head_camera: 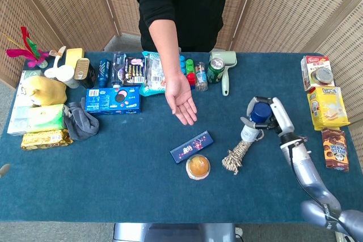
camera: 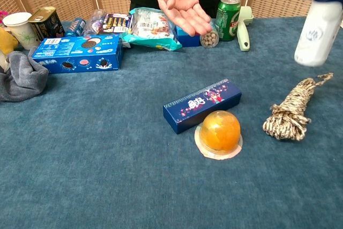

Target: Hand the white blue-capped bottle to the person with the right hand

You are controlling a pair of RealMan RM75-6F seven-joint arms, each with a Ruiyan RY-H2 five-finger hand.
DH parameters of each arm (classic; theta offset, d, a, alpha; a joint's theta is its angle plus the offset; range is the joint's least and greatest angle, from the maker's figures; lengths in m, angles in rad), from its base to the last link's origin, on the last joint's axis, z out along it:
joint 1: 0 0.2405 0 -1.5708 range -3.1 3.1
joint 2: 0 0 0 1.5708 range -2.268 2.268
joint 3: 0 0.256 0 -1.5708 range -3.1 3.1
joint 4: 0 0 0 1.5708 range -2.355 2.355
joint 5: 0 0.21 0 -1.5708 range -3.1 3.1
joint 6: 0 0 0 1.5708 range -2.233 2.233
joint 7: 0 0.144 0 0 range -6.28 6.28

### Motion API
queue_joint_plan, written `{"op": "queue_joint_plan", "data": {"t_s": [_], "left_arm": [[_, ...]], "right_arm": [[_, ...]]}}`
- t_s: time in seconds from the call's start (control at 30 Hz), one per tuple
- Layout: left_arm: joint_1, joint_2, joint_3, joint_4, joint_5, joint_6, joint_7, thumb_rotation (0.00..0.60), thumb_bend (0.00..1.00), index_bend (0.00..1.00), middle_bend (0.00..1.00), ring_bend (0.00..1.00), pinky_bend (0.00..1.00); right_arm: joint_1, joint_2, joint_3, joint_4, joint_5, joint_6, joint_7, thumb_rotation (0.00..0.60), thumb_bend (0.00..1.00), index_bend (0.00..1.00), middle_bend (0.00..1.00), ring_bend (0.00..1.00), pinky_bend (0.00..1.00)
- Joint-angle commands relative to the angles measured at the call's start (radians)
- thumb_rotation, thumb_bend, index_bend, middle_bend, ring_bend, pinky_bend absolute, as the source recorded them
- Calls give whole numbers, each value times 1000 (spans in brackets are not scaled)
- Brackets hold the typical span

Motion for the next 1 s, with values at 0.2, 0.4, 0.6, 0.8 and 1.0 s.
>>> {"op": "queue_joint_plan", "data": {"t_s": [0.2, 0.4, 0.6, 0.8, 1.0], "left_arm": [[2, 5, 0, 4, 0, 3, -18, 600, 199, 53, 56, 76, 91], [3, 10, -2, 6, -3, 3, -34, 600, 199, 53, 56, 76, 91], [3, 17, -5, 9, -11, -1, -58, 600, 199, 54, 56, 75, 91], [2, 23, -6, 16, -16, -6, -79, 600, 199, 54, 56, 76, 91], [2, 31, -9, 24, -22, -11, -105, 600, 198, 53, 56, 75, 92]], "right_arm": [[56, 91, 133, -190, 121, 22, -168, 600, 268, 626, 773, 548, 302], [169, 98, 246, -281, 290, 31, -344, 600, 268, 628, 775, 549, 302], [322, 2, 275, -267, 432, 112, -606, 600, 268, 631, 776, 548, 302], [412, -122, 285, -191, 513, 186, -706, 600, 268, 631, 776, 548, 310], [428, -184, 283, -164, 533, 213, -710, 600, 268, 631, 776, 550, 310]]}}
